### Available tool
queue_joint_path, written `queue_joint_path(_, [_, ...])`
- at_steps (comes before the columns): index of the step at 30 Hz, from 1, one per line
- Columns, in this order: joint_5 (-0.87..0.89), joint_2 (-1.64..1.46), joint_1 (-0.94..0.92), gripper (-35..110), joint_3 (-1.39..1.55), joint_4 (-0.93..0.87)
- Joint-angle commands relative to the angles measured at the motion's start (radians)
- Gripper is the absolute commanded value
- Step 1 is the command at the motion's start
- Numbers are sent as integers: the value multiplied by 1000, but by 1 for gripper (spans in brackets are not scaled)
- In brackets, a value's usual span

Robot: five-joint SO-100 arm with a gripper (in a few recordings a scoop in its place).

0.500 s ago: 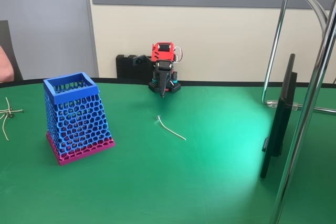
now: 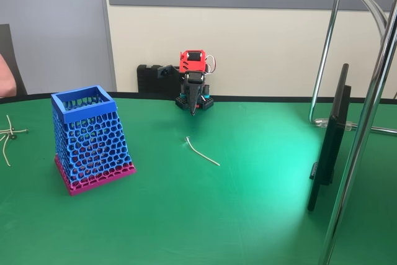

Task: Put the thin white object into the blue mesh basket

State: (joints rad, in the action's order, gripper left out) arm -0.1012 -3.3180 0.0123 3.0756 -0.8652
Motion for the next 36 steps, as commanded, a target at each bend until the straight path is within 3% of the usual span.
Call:
queue_joint_path(1, [-12,-8,5,1,8,-3])
queue_joint_path(27, [0,-3,3,1,6,-2])
queue_joint_path(36, [43,164,-12,1,-137,-3])
